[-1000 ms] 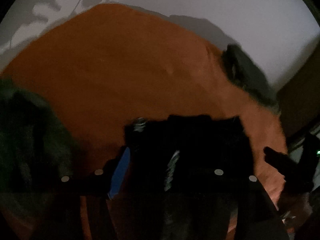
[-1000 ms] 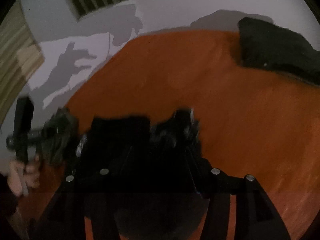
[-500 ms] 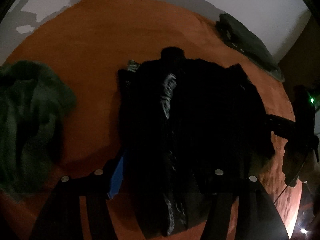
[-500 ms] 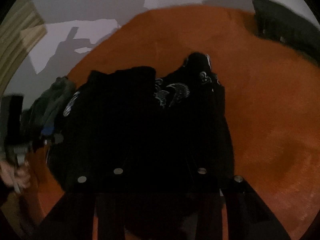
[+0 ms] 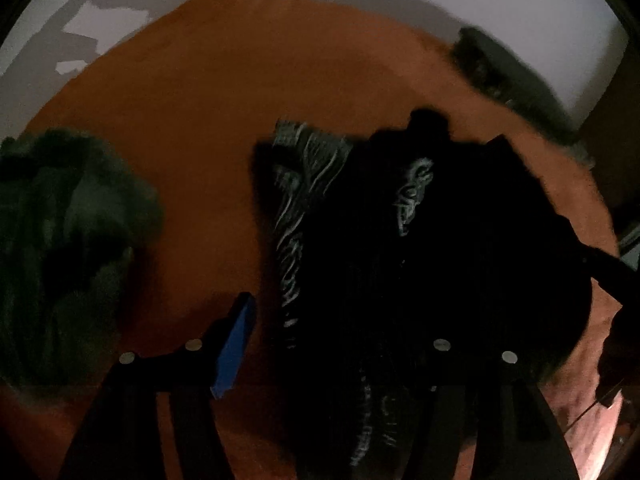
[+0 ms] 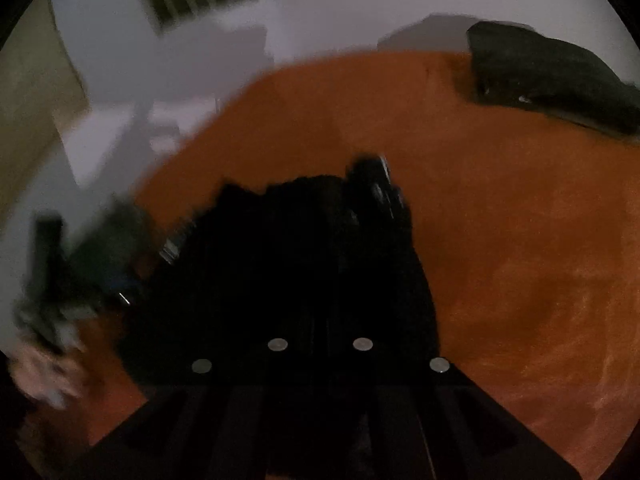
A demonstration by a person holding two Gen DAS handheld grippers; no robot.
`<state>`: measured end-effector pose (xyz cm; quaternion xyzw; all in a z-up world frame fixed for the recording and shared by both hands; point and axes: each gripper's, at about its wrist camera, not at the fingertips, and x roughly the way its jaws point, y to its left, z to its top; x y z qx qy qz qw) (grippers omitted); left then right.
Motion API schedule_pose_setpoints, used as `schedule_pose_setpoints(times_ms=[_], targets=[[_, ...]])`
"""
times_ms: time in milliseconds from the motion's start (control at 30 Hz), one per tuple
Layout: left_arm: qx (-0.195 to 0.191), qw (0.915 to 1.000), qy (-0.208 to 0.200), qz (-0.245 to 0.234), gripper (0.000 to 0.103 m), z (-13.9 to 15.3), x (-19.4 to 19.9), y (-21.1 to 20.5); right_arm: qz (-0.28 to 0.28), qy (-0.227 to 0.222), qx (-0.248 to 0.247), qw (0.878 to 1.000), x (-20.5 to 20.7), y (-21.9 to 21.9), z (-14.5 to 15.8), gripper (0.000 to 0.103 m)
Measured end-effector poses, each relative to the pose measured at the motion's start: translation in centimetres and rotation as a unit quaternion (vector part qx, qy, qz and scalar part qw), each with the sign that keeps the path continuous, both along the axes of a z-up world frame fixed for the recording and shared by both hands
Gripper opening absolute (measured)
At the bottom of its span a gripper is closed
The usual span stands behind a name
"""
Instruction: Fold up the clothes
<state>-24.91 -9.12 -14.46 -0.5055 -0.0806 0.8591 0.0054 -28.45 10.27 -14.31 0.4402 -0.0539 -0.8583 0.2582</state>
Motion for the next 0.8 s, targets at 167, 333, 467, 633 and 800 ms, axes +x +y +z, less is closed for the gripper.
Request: schedule_pose_setpoints(times_ms=[167, 333, 467, 633, 800], targets=[[-0.076, 0.9965, 0.035, -0.002, 0.066, 0.1, 1.4, 1.9, -0.002, -0.035, 0.014, 0.999, -1.9, -1.2, -2.0, 0.005], [-0.088, 0.9905, 0.104, -0.021, 0.065, 4.9, 4.8, 3.7, -0.054, 0.030, 0.037, 0.997, 2.1, -1.1, 2.2, 0.012], [-0.078, 0.9882, 0.120, -0.054, 0.066, 5.7, 6.7, 6.9, -0.021, 0.093, -0.007, 0.995, 7.9, -4.0, 4.8, 0.007], [-0.142, 0.9861, 0.059, -0.063, 0.065, 0.0, 6.9, 10.3, 0.035, 0.033, 0.027, 0.998, 10.9, -9.0, 0.5, 0.000], [-0.136, 0.9899, 0.038, -0.014, 0.069, -0.8, 7.3, 6.6, -0.019, 0.008, 0.090, 0.996, 10.2, -5.3, -2.9, 0.000]])
